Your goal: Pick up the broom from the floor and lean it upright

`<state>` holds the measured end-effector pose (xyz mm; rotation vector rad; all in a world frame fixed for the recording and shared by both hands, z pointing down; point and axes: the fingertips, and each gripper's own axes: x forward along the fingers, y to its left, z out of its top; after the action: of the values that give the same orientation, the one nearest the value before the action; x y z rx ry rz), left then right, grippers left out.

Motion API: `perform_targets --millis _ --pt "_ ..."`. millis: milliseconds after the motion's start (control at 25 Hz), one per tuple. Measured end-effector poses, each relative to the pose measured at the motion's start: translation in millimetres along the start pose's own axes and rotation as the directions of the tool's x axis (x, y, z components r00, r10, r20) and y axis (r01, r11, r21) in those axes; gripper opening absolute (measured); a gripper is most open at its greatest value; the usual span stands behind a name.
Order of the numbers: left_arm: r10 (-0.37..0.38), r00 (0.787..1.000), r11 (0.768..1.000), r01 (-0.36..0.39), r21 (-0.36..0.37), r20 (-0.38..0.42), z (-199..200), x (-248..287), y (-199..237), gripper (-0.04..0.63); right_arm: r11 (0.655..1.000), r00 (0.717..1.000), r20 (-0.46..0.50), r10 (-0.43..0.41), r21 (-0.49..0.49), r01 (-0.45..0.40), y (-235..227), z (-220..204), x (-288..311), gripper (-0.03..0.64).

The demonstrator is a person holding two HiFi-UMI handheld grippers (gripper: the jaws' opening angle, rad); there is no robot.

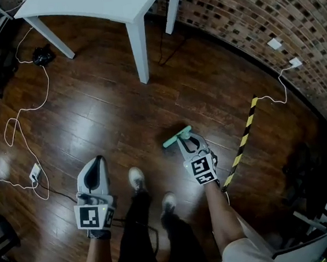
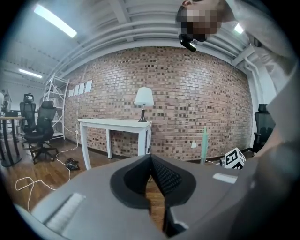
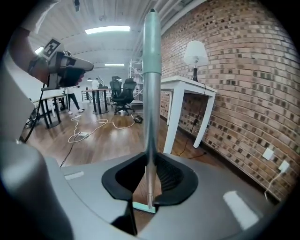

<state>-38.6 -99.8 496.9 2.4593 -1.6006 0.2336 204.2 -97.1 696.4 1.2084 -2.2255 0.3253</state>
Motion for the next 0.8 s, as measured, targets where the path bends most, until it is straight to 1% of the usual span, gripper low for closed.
perform_targets --millis 120,200,280,360,440,560,720,800 --pt "-0.031 0.999 0.999 0.032 -0.013 0.023 5.6 27.8 2.6 0.002 1.0 1.0 -0.002 -0.009 -0.012 0.009 -12.9 3.6 9.0 0.089" --pt "-0.065 0.997 0.998 0.065 -0.001 0.034 6.7 48.6 5.2 0.002 1.0 1.0 -0.016 -0.026 -0.012 0.025 -21.5 3.4 16.2 0.089" --pt "-0.094 0.995 0.995 0.093 0.017 0.016 6.1 71.2 12.0 0.002 0.999 0.999 -0.029 -0.046 -0.002 0.046 -31.8 5.7 27.2 0.089" --pt "-0.099 0.995 0.995 0.099 0.007 -0.003 7.4 94.3 24.7 0.002 0.998 0.997 -0.039 -0.06 0.009 0.06 -42.5 11.3 41.9 0.089" --pt "-0.099 0.995 0.995 0.099 -0.009 0.003 13.4 115.6 38.7 0.002 0.998 0.997 -0.044 -0.063 0.021 0.064 -50.9 19.0 58.4 0.089" --pt "-0.1 0.995 0.995 0.1 -0.013 0.011 22.8 144.3 57.0 0.002 0.997 0.997 -0.041 -0.065 0.049 0.067 -62.4 35.5 81.6 0.089" --pt "-0.095 0.995 0.995 0.094 -0.028 -0.026 20.2 177.9 76.4 0.002 0.995 0.997 -0.048 -0.066 0.078 0.07 -78.5 56.5 106.5 0.089" --pt "-0.105 0.994 0.994 0.105 -0.025 -0.037 19.3 194.6 79.6 0.002 0.994 0.997 -0.047 -0.069 0.082 0.072 -86.4 67.4 117.6 0.089"
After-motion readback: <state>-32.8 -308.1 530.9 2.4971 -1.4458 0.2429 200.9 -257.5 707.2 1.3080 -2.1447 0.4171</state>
